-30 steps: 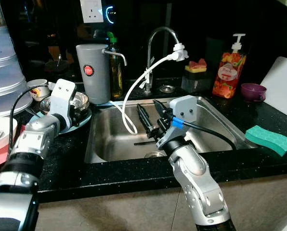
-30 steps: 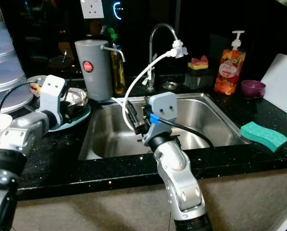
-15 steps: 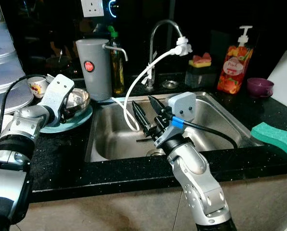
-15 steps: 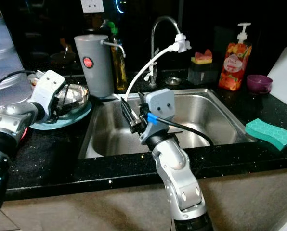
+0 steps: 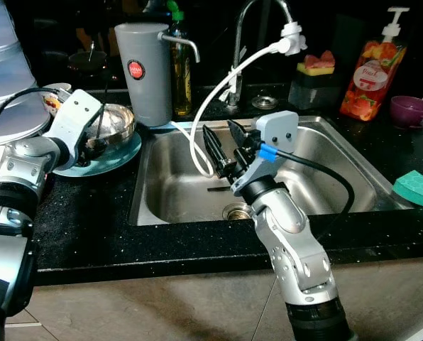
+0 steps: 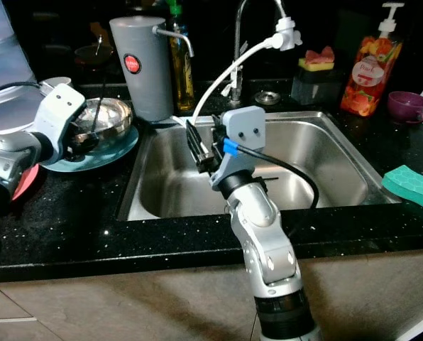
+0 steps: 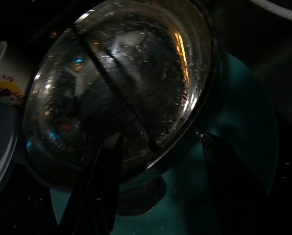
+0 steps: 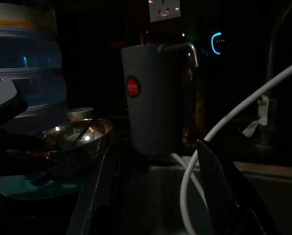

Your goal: Kitchen organization

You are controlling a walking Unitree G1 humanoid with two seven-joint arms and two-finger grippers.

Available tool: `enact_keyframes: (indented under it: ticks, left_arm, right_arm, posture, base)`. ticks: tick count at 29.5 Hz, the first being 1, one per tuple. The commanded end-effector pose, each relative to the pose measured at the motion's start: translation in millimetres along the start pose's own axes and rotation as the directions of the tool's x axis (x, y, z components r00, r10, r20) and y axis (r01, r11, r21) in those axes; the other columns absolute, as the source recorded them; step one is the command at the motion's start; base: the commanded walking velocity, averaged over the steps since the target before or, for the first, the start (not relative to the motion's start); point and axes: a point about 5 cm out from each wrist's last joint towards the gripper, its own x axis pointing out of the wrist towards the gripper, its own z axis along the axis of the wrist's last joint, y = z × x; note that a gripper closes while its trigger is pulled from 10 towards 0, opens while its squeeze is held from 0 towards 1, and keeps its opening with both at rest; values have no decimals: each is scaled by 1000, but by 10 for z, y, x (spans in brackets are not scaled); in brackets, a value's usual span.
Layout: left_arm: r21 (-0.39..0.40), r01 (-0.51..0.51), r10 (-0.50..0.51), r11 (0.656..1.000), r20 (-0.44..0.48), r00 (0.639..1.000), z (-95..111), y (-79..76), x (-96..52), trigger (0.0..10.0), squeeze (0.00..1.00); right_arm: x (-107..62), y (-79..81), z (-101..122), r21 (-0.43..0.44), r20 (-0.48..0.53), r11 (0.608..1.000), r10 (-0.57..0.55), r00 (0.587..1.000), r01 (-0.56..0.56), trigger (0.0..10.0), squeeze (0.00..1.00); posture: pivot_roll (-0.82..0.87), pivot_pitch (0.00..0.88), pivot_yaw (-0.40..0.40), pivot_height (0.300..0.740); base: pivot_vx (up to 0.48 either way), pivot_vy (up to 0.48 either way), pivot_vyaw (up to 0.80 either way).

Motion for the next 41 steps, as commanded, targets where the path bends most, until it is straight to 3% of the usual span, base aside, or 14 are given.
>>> enact_keyframes:
  ticks: [1,6,10,11,12,13,19,22,23,26,27,41]
  left_arm:
    - [-1,7,-7,1000,-49,999,-97,45,-36,10000,0]
    - [77,127,-119,989,-102,988,-93,-13,-31,10000,0]
    - [108,145,-131,984,-126,983,-118,-8,-43,10000,0]
    - [160,130,-105,978,-157,982,-168,19,-60,4078,0]
    - [160,130,-105,978,-157,982,-168,19,-60,4078,0]
    - [201,100,-67,974,-163,984,-192,43,-69,0,0]
    - [267,40,-3,963,-136,991,-177,87,-79,0,0]
    - [346,-12,44,938,-85,995,-114,110,-81,0,0]
    - [402,-29,59,915,-63,996,-86,107,-78,0,0]
    - [441,-47,65,896,-26,998,-37,91,-69,0,0]
    - [447,-57,67,893,-5,998,-5,81,-62,10000,0]
    - [470,71,-136,880,106,985,247,-156,-5,10000,0]
  right_arm:
    - [18,20,36,8,22,1000,3,1000,-3,10000,0]
    - [-21,42,24,15,17,1000,-10,1000,10,10000,0]
    - [-30,33,19,14,15,1000,-16,1000,16,10000,0]
    - [-31,11,21,12,16,1000,-23,1000,23,10000,0]
    - [-31,11,21,12,16,1000,-23,1000,23,10000,0]
    - [-27,-8,26,11,18,1000,-26,999,26,10000,0]
    - [-1,-16,36,7,24,1000,-17,1000,17,10000,0]
    - [22,5,44,7,29,1000,-7,1000,7,10000,0]
    - [26,8,41,6,29,1000,-6,1000,6,10000,0]
    - [27,9,37,6,29,1000,-6,1000,5,10000,0]
    - [25,5,34,5,28,1000,-5,1000,5,10000,0]
    - [29,19,11,1,24,1000,9,1000,-9,10000,0]
  posture:
    - [139,239,26,740]
    - [126,227,39,740]
    - [126,225,39,740]
    - [123,212,33,740]
    - [123,212,33,740]
    - [123,203,27,740]
    - [122,189,18,740]
    - [118,175,13,740]
    - [114,168,12,740]
    - [111,163,12,740]
    - [107,156,9,740]
    - [104,123,-4,740]
  base:
    - [0,0,0]
    - [0,0,0]
    - [0,0,0]
    - [0,0,0]
    - [0,0,0]
    - [0,0,0]
    - [0,0,0]
    - [0,0,0]
    - [0,0,0]
    - [0,0,0]
    - [0,0,0]
    - [0,0,0]
